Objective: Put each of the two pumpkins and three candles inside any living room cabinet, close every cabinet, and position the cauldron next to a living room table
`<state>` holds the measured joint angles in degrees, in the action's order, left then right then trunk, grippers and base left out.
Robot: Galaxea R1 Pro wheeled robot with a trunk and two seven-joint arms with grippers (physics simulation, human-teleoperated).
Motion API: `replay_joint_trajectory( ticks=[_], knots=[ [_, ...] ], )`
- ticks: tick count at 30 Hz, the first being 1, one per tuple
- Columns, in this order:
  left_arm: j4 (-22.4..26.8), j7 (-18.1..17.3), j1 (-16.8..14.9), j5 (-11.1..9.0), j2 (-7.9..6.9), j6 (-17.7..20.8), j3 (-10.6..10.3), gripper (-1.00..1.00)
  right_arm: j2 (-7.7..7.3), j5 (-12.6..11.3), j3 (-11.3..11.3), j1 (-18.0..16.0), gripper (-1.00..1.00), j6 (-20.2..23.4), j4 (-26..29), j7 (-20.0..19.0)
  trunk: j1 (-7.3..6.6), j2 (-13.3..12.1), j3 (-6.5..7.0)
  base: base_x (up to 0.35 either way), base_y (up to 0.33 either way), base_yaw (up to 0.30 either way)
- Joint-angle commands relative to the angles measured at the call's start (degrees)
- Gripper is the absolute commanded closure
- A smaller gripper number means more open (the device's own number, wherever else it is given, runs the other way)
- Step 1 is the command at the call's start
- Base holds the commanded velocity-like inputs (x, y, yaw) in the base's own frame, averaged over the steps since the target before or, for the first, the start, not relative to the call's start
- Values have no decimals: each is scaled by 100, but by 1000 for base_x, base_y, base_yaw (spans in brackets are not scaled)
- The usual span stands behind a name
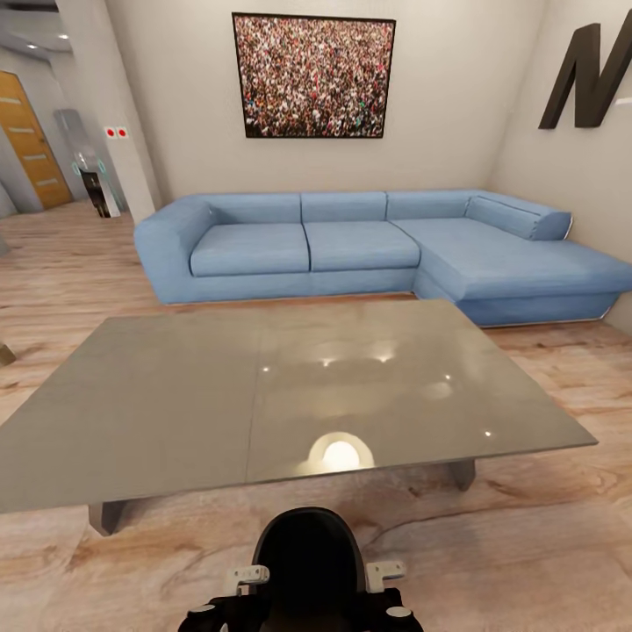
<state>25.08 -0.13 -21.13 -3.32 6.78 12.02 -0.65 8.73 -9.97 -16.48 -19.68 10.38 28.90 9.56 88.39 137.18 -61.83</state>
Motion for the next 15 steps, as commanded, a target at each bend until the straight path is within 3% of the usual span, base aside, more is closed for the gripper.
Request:
replay_joint_trajectory(
  ticks=[1,15],
  knots=[
    [24,-14,3,-81,-28,37,-23,100,-12,-385,-13,-9,100,25,180,-417,21,44,-23,0,0,0],
    [24,-14,3,-82,-28,37,-23,100,-12,-383,-13,-9,100,25,178,-412,329,606,-274,0,0,0]
  ],
)
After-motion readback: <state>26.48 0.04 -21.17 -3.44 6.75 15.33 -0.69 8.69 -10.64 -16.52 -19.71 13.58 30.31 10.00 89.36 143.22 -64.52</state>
